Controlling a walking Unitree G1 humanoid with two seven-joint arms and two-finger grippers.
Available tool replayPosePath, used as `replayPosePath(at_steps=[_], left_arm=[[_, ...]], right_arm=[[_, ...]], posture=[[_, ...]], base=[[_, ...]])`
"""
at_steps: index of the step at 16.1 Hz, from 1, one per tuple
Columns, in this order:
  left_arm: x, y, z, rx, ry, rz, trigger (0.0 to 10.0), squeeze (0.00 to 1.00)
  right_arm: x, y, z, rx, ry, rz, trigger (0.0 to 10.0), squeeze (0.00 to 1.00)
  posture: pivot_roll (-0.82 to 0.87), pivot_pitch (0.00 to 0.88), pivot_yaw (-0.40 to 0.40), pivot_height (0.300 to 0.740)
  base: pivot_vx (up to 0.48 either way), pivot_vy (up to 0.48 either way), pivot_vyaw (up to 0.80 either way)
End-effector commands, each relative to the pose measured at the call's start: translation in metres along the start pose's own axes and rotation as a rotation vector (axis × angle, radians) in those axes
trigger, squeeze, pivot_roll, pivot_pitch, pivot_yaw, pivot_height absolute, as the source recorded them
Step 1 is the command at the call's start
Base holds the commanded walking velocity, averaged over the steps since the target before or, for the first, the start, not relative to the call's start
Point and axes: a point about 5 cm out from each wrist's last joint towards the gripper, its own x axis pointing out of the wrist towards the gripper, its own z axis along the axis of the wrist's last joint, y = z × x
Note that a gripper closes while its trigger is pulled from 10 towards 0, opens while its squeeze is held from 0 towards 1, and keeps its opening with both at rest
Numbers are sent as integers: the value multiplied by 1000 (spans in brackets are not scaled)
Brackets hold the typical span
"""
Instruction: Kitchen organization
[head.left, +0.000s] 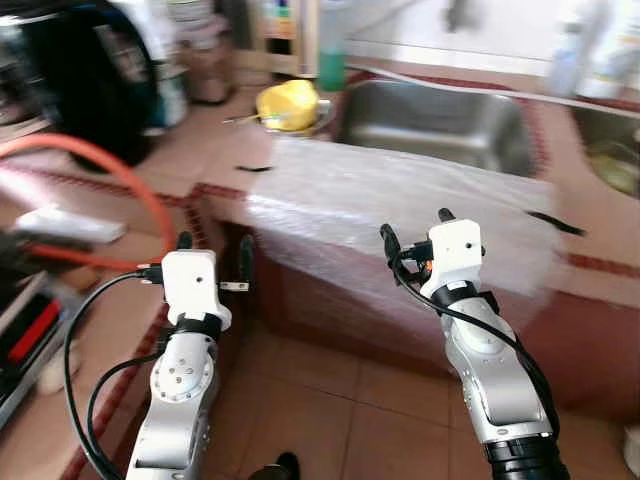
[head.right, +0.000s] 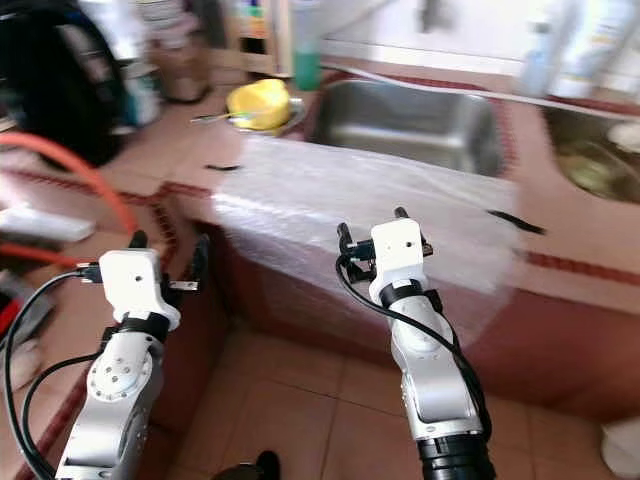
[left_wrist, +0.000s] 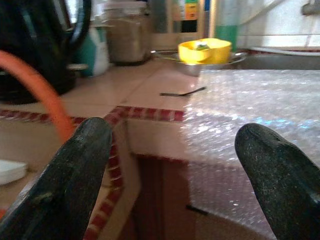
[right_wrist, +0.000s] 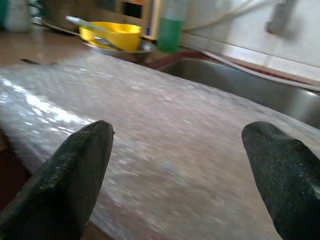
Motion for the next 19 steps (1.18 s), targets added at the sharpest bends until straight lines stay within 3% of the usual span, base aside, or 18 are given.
replayPosePath(at_steps=[1, 11, 19], left_arm=[[-1, 0, -2, 23, 12, -4, 10000, 0], [-1, -4, 2, 86, -1, -17, 10000, 0], [-4, -11, -3, 67, 3, 11, 10000, 0]], right_arm=[[0, -4, 3, -4, -18, -20, 10000, 0], [1, -7, 6, -25, -35, -18, 10000, 0], [5, -7, 8, -31, -32, 35, 10000, 0]], posture=[[-104, 125, 51, 740], [-110, 114, 34, 740], [-110, 110, -30, 740]], base=[[0, 0, 800], [0, 0, 800], [0, 0, 0]])
